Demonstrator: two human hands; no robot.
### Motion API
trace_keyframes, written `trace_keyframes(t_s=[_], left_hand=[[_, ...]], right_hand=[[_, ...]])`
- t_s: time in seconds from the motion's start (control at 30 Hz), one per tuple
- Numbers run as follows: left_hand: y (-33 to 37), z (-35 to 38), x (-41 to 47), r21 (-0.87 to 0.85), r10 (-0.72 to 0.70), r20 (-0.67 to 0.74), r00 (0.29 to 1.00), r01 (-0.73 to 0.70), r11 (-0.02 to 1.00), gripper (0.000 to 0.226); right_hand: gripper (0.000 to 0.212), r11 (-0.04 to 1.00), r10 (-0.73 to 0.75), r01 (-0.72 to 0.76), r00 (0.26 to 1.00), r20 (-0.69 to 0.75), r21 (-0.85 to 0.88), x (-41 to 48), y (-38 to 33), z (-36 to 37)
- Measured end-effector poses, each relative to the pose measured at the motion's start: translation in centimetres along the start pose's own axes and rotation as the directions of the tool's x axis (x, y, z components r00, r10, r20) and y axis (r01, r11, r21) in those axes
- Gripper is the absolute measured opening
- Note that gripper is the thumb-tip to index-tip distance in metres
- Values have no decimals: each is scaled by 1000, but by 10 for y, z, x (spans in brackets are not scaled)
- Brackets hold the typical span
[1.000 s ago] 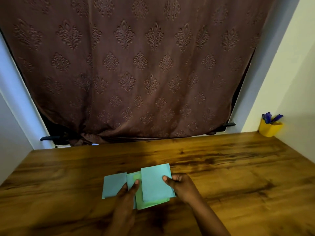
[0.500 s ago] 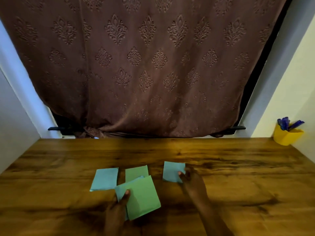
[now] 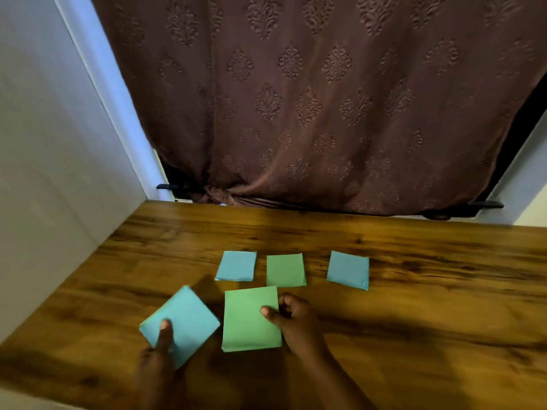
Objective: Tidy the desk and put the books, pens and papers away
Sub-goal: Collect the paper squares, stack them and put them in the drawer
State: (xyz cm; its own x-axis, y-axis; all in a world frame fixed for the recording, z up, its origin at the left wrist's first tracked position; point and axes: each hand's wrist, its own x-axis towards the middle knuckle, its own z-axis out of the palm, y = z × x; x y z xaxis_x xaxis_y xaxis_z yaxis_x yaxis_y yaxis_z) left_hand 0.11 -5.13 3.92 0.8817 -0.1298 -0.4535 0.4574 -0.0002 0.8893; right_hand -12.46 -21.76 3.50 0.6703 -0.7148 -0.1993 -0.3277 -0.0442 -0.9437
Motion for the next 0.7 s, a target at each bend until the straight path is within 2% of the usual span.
trace_keyframes(t_s=[0.07,0.13,0.2,0.23,0.3,0.37,0.53,0.6,0.7], left_hand=[[23,-27,0,2,51,-91,995,-51,999,48],[35,-51,8,25,41,-92,995,-39,999,51],[43,-64,8,129,33,-64,997,-25,991,53],[42,-65,9,124,29,-28,999,-25,992,52],[34,-64,6,147,12,28,1000,-16,989,41],[19,-57,3,152,27,111,993,-44,987,35],[1,-40,-30,76,-54,323,945,31,997,28],[-4,-38,-34,30,-58,429,902,50,998,38],[-8,-32,-37,40,-66,478,876,54,998,55]], right_hand=[[29,999,13,-13,1000,12,-45,7,-2,23],[48,971,45,-51,999,-31,-234,9,-2,44],[53,935,10,-53,992,-124,-352,0,-4,57],[45,948,-10,-30,992,-125,-317,-7,-8,63],[25,988,-22,16,999,-38,-155,-22,-16,77],[19,998,-30,31,999,27,-45,-37,-21,90],[21,1000,-2,0,991,-134,-13,-61,-14,86],[17,998,40,-31,983,-179,54,-69,-11,72],[22,964,145,-100,975,-171,248,-77,-11,56]])
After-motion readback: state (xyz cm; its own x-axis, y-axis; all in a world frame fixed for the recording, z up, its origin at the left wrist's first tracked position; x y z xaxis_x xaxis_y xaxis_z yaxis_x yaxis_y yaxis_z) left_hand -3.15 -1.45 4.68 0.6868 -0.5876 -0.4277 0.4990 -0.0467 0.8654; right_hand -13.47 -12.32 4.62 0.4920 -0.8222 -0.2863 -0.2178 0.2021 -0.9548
